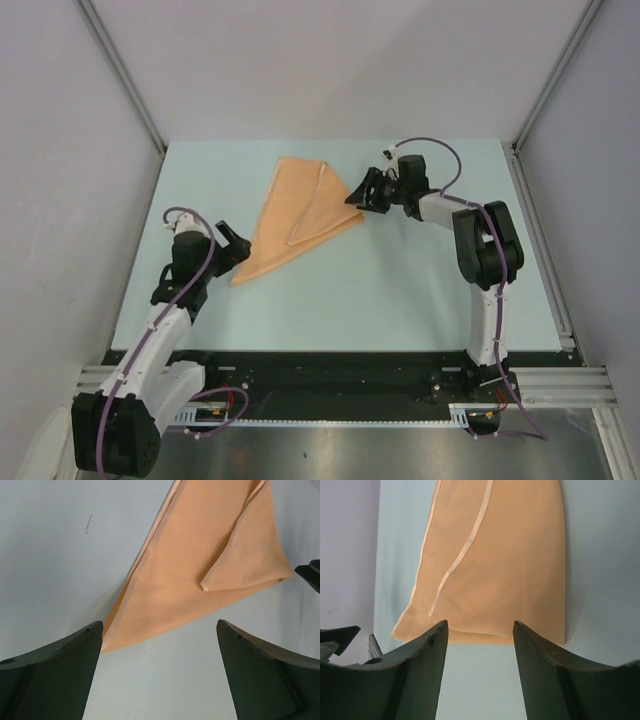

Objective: Fold the napkin, place the utensils inside, and roll it up
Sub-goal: Fold the napkin

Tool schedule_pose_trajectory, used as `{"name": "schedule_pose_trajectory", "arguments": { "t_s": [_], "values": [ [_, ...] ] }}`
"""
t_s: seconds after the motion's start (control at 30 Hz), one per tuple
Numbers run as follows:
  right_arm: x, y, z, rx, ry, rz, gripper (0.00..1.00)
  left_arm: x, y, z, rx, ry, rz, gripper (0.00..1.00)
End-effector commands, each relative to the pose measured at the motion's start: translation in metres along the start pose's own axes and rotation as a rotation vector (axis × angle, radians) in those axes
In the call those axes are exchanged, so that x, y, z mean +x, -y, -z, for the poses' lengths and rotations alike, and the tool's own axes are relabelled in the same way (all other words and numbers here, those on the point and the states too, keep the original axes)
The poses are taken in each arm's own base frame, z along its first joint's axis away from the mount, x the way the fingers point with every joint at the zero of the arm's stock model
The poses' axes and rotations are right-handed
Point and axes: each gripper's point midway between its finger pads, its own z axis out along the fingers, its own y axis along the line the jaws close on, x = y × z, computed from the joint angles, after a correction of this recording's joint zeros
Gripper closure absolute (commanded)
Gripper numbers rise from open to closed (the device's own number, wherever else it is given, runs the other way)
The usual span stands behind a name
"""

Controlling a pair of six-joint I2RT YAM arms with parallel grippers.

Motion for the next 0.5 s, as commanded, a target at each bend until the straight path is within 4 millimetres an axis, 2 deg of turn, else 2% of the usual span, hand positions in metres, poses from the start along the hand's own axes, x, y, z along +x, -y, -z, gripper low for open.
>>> {"name": "schedule_pose_trajectory", "arguments": {
  "t_s": [0.0,0.17,0.3,0.43,0.47],
  "values": [
    [-0.019,-0.014,-0.004,-0.05,0.03,0.025,0.41,0.001,-0.011,0.001,-0.034,0.016,0.039,0.0],
    [-0.004,0.011,-0.013,-0.005,-0.003,-0.022,0.41,0.007,-0.02,-0.004,-0.043,0.001,0.08,0.0],
    [0.007,0.027,-0.012,0.033,-0.014,-0.043,0.41,0.012,-0.024,-0.007,-0.029,-0.018,0.111,0.0],
    [0.006,0.03,-0.012,0.029,-0.009,-0.053,0.41,0.019,-0.022,-0.01,0.006,-0.037,0.127,0.0],
    [0.004,0.03,-0.012,0.025,-0.007,-0.053,0.41,0.019,-0.031,-0.012,-0.016,-0.033,0.158,0.0]
  ]
}}
